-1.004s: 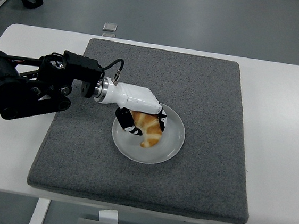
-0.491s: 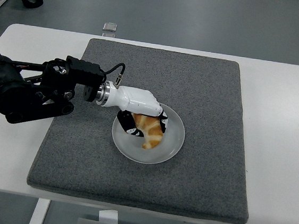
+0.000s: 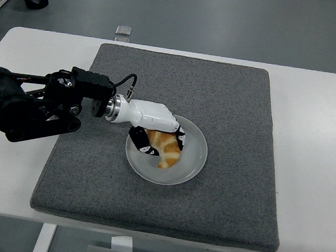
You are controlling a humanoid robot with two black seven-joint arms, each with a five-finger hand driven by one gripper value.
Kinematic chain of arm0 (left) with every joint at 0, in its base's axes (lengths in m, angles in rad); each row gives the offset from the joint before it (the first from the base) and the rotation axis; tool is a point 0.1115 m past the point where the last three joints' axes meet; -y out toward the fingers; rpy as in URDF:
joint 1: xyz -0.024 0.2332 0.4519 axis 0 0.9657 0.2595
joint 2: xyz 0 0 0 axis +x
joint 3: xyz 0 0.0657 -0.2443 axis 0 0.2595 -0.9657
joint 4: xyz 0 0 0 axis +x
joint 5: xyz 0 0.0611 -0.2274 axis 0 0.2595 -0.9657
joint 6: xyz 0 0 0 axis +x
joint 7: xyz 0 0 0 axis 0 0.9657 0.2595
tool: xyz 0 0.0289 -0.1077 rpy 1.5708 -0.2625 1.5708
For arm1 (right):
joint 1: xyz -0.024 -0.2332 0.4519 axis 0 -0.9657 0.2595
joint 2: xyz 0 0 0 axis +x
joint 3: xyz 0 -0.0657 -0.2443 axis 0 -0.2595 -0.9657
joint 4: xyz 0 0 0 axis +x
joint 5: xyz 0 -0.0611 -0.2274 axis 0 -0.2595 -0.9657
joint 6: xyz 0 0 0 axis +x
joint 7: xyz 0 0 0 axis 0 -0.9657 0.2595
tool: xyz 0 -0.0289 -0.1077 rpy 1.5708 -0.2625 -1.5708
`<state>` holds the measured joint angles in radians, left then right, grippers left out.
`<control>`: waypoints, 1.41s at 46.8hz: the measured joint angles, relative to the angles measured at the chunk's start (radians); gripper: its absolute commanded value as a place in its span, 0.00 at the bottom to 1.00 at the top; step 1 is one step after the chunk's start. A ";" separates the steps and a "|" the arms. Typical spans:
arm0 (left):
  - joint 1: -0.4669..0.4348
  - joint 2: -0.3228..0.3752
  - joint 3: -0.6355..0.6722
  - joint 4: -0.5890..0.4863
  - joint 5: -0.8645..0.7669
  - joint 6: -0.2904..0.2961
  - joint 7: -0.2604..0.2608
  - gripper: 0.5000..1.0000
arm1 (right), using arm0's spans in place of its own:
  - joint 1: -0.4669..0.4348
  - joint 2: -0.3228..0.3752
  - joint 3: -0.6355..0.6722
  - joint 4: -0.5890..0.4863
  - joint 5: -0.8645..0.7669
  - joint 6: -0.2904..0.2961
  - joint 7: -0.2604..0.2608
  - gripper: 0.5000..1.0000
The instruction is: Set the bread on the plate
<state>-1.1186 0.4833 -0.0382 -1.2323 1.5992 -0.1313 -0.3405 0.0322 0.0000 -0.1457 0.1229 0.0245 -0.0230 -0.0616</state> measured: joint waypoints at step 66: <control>-0.032 0.017 -0.221 0.000 -0.610 -0.063 0.004 0.99 | 0.000 0.000 0.000 0.000 0.000 0.000 0.000 0.86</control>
<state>-1.1508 0.5006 -0.2588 -1.2322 0.9892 -0.1940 -0.3366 0.0322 0.0000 -0.1457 0.1228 0.0246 -0.0230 -0.0619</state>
